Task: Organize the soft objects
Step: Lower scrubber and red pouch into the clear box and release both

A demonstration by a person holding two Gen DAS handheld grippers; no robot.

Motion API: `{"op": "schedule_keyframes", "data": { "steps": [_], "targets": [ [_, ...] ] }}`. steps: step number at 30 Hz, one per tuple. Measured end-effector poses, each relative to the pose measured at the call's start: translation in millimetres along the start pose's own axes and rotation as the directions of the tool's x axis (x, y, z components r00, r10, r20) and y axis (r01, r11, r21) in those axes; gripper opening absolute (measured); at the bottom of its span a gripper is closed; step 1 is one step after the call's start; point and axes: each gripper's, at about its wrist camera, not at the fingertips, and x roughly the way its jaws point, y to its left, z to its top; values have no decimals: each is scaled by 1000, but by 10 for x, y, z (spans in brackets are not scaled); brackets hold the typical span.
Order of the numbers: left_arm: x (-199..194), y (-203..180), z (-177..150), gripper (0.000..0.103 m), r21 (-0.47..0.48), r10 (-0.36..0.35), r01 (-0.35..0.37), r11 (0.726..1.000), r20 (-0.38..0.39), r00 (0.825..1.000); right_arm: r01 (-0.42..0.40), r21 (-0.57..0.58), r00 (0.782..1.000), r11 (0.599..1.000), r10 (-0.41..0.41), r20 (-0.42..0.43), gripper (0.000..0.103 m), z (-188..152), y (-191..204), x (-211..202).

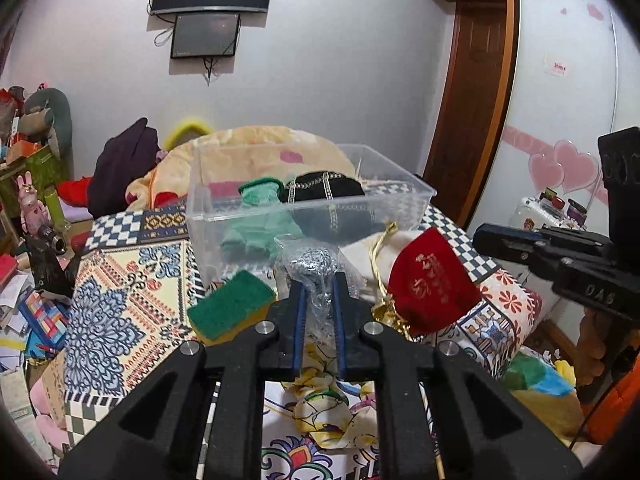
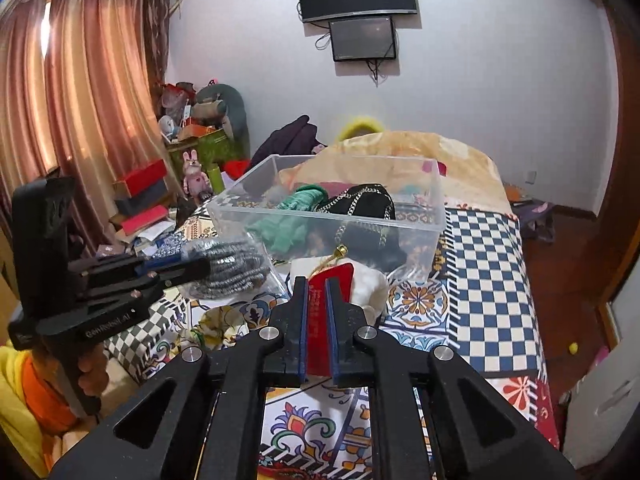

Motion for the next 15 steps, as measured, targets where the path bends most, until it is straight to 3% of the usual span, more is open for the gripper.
{"op": "schedule_keyframes", "data": {
  "steps": [2,3,4,6,13,15],
  "targets": [
    [-36,-1,12,12,1,-1,1,1000,9,1000,28,-2,1000,1000,-28,-3,9,12,14,44],
    [-48,-2,16,12,0,-2,2,1000,12,1000,26,-4,1000,1000,-26,-15,18,21,13,79],
    [-60,-2,20,12,-2,-1,2,1000,15,1000,23,-4,1000,1000,-23,-20,34,21,9,107],
    [-74,12,23,12,-4,-5,5,1000,18,1000,41,-9,999,999,-41,-9,46,21,14,155],
    [-81,36,6,12,-12,-7,8,1000,20,1000,49,-24,997,999,-51,-59,45,43,-31,402],
    [-80,36,3,12,-12,-7,7,1000,20,1000,48,-19,997,999,-49,-62,41,48,-51,430]
  ]
}}
